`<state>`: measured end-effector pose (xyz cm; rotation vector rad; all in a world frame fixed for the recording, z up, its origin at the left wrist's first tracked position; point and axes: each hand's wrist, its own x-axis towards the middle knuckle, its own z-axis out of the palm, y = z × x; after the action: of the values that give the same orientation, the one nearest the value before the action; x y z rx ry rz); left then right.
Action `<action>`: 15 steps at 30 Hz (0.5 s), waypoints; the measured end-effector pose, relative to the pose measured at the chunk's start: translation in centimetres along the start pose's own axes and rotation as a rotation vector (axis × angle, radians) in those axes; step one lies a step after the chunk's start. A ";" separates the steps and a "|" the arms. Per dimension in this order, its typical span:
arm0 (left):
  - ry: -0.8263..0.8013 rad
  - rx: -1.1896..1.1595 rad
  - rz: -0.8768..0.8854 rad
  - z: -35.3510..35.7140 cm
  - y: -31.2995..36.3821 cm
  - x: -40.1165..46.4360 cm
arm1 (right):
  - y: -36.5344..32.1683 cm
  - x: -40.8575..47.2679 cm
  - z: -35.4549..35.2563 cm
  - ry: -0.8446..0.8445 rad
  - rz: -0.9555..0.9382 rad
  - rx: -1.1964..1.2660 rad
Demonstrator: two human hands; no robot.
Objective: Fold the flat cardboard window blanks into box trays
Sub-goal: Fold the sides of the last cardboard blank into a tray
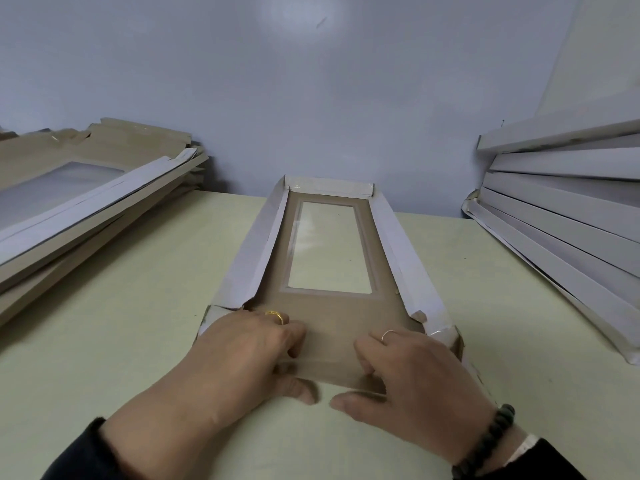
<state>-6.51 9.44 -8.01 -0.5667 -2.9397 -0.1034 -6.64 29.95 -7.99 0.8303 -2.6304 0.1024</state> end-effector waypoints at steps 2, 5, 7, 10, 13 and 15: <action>-0.088 -0.112 -0.015 0.1 0.0 -0.3 | 0.0 0.1 0.3 -0.080 -0.009 0.085; -0.195 -0.245 -0.022 0.1 -0.2 -0.7 | 0.4 -0.1 1.2 -0.115 -0.040 0.158; -0.179 -0.427 -0.035 -0.1 -0.5 -0.9 | 0.3 0.2 1.2 -0.064 -0.075 0.139; 0.130 -0.809 -0.073 -0.9 -1.2 -0.8 | 0.6 -0.1 1.3 -0.172 -0.021 0.205; 0.470 -0.713 -0.151 -1.4 -3.7 -0.8 | 0.7 0.0 1.3 -0.213 0.003 0.180; 0.446 -0.640 -0.200 -1.2 -5.9 -1.1 | 0.7 -0.1 1.3 -0.220 0.014 0.191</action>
<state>-7.59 3.47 -7.19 -0.2588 -2.4716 -1.0649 -7.44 30.35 -9.17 0.9338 -2.8667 0.2858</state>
